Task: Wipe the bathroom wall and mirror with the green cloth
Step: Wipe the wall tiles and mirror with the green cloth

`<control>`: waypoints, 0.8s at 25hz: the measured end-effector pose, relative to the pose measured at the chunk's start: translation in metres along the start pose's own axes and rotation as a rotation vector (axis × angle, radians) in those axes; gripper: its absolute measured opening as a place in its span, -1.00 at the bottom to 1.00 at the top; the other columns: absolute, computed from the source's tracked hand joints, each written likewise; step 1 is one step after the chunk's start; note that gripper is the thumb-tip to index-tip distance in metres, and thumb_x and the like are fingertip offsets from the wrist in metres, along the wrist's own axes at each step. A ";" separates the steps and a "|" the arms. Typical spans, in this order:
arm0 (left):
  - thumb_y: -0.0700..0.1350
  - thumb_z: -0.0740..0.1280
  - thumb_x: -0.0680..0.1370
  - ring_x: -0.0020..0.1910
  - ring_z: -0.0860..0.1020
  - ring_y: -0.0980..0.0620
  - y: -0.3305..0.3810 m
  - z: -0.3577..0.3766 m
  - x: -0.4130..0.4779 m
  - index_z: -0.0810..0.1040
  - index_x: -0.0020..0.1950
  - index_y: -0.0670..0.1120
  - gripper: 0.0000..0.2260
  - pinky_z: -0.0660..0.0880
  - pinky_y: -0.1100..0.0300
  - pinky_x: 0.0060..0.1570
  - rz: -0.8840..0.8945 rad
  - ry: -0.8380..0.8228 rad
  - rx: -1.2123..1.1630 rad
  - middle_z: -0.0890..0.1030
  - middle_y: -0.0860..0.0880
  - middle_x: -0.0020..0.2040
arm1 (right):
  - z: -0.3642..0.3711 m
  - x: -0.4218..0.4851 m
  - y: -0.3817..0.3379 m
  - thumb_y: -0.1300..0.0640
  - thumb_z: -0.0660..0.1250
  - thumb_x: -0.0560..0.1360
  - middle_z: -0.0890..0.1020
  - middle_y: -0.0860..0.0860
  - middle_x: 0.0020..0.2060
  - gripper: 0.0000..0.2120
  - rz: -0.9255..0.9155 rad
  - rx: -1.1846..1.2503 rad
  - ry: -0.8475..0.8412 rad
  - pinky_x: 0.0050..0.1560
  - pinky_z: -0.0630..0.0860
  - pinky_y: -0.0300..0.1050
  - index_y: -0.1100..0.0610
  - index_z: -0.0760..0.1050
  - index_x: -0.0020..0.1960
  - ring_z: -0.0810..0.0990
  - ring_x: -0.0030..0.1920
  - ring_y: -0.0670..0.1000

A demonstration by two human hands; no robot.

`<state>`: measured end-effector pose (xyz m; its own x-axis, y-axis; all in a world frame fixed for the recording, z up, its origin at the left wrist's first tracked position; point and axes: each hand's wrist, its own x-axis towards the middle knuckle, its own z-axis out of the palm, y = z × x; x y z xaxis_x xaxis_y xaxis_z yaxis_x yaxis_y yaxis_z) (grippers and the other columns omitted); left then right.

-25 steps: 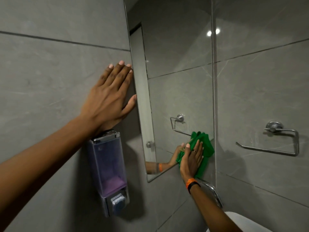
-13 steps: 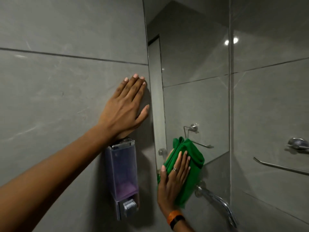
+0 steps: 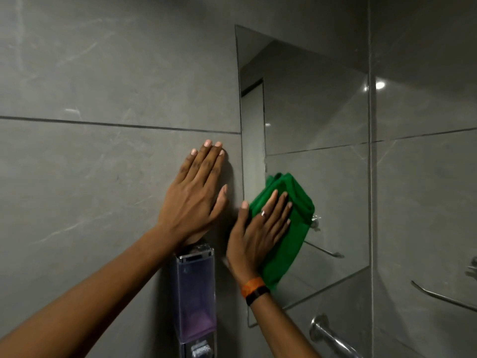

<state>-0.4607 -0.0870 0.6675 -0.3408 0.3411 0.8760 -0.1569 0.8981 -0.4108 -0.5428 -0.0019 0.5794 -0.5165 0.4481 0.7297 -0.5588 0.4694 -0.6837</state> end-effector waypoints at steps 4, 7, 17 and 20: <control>0.09 0.00 0.66 0.63 0.11 -0.18 -0.002 0.000 0.002 0.17 0.59 -0.28 -0.39 0.04 -0.07 0.61 0.004 0.023 0.030 0.19 -0.26 0.62 | 0.003 0.056 -0.045 -0.28 -0.08 0.63 0.06 0.13 0.67 -0.25 -0.030 0.020 -0.029 0.67 -0.05 0.22 0.15 0.00 0.67 -0.03 0.68 0.16; 0.10 -0.01 0.67 0.64 0.10 -0.16 -0.006 -0.001 0.012 0.17 0.60 -0.27 -0.40 0.06 -0.09 0.62 -0.009 0.041 0.035 0.18 -0.25 0.63 | 0.006 0.097 -0.081 -0.26 0.00 0.65 0.05 0.11 0.68 -0.27 -0.052 0.077 -0.012 0.67 -0.08 0.22 0.14 -0.01 0.67 -0.05 0.68 0.15; 0.07 0.04 0.65 0.62 0.11 -0.21 -0.043 -0.031 0.061 0.18 0.58 -0.32 -0.38 0.06 -0.13 0.61 -0.093 0.107 -0.031 0.20 -0.29 0.61 | 0.007 0.217 -0.187 0.00 0.05 0.72 0.11 0.06 0.67 -0.44 -0.209 0.204 0.035 0.67 -0.05 0.12 0.13 0.03 0.66 0.00 0.68 0.10; 0.08 0.02 0.64 0.65 0.00 -0.16 -0.053 -0.048 0.064 0.11 0.61 -0.30 -0.36 -0.07 -0.05 0.63 -0.127 0.041 -0.209 0.10 -0.24 0.65 | 0.007 0.229 -0.202 0.16 0.09 0.71 0.22 0.11 0.64 -0.49 -0.229 0.376 0.076 0.65 0.07 0.09 0.16 0.12 0.64 0.12 0.66 0.11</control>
<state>-0.4294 -0.0989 0.7574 -0.2918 0.2286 0.9288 0.0000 0.9710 -0.2389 -0.5529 0.0009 0.8845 -0.3107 0.4263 0.8495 -0.8574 0.2600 -0.4441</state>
